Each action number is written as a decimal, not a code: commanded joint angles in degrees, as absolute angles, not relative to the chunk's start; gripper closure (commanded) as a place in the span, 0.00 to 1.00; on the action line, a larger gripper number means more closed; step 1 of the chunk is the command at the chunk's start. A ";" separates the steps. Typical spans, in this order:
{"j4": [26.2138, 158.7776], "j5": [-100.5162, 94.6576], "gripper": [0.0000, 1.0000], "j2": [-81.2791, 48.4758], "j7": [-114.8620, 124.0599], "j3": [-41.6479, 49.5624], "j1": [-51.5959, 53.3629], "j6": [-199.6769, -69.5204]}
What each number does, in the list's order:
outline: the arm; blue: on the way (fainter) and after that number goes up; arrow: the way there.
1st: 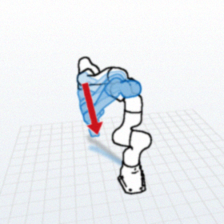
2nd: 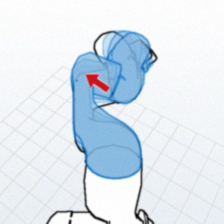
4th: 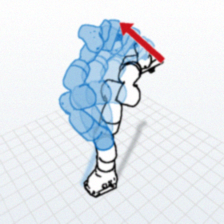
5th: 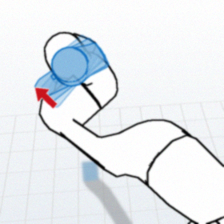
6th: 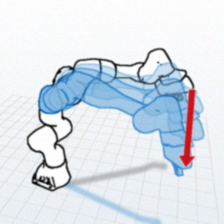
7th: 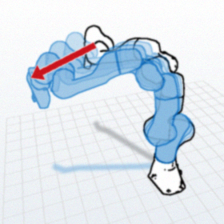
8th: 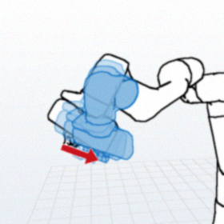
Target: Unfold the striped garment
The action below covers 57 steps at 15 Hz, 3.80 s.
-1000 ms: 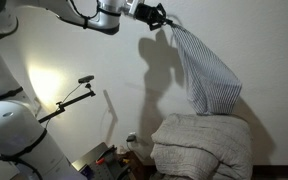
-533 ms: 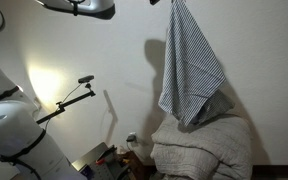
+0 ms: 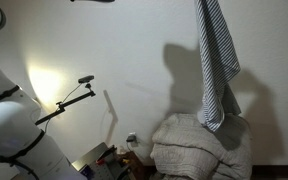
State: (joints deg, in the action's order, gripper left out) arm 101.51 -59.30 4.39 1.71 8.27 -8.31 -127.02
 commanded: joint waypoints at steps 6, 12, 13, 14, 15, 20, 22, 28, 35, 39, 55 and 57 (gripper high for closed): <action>96.85 -61.71 0.99 7.30 15.96 12.14 -13.49 -117.52; 96.25 -63.99 0.99 6.09 20.09 13.68 -15.21 -115.60; 97.09 -63.98 0.99 6.10 19.42 13.61 -15.07 -116.23; 98.34 -63.46 0.99 5.94 18.07 13.58 -14.73 -117.67; 99.07 -62.98 0.99 5.46 17.17 13.56 -14.49 -118.87; 103.59 -60.39 0.99 2.32 10.70 12.74 -12.99 -126.34; 104.91 -59.52 0.99 0.64 8.14 12.18 -12.25 -129.39; 111.18 -55.99 0.99 -4.67 0.98 8.18 -8.66 -134.81; 119.53 -56.29 0.99 -8.10 -6.55 2.25 -3.09 -134.71; 124.82 -56.67 0.99 -8.98 -10.88 -1.04 -0.21 -135.63; 134.80 -54.74 0.99 -20.87 -32.34 -14.75 9.37 -136.63; 134.57 -51.93 0.99 -22.61 -37.72 -16.41 8.62 -138.24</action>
State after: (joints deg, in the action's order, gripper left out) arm 134.43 -55.86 -21.31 -30.56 -14.03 9.25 -135.09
